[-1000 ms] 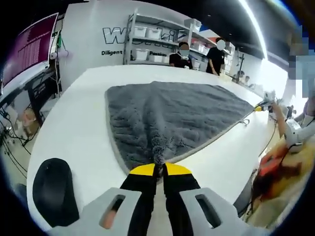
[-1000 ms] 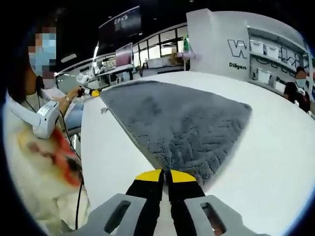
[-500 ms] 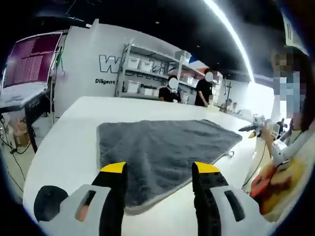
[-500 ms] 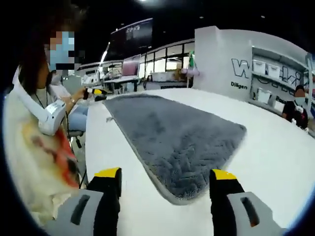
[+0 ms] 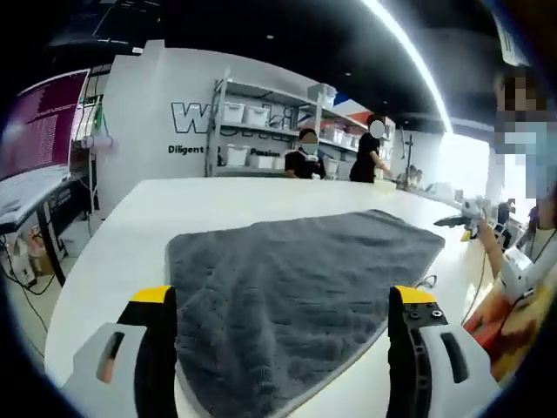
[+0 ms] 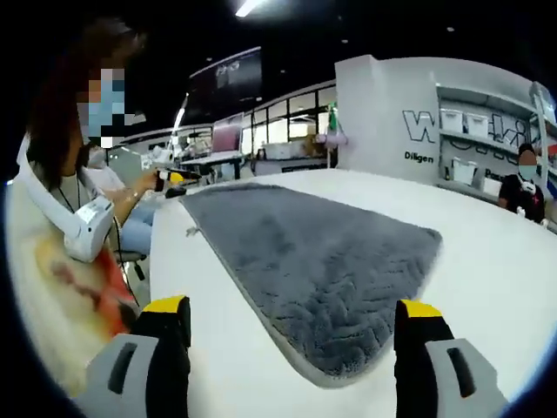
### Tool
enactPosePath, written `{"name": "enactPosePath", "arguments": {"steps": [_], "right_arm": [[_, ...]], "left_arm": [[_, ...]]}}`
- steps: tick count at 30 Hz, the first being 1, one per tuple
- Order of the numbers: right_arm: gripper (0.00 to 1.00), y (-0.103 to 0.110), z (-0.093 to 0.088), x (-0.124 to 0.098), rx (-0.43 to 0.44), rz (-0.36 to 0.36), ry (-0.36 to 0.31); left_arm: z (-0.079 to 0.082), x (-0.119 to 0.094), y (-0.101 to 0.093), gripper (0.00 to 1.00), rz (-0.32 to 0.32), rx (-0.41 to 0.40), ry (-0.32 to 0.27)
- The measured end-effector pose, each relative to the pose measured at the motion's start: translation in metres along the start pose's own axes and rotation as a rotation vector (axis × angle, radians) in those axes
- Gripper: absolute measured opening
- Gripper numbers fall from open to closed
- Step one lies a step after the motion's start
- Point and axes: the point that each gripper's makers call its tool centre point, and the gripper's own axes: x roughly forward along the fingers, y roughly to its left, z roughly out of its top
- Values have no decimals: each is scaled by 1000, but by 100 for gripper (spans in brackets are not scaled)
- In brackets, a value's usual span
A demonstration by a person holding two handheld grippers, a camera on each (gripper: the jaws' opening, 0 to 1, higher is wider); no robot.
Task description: Fold the towel on the table until its edges align and the towel forms a compact rectangular stack.
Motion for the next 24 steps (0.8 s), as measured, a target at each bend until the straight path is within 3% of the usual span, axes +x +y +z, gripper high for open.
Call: {"name": "enactPosePath", "arguments": {"steps": [4, 6, 12, 18, 24], "right_arm": [[99, 4, 1, 3, -26, -1, 17], [99, 7, 2, 4, -40, -1, 25], [99, 7, 8, 3, -66, -37, 15], [99, 16, 8, 3, -79, -42, 9], [99, 22, 11, 0, -108, -51, 11]], "left_arm": [[14, 18, 14, 99, 31, -27, -6], [26, 27, 25, 99, 49, -69, -36], [59, 53, 50, 78, 63, -232, -148], [58, 79, 76, 66, 179, -186, -101], [50, 111, 104, 46, 229, -146, -29]]}}
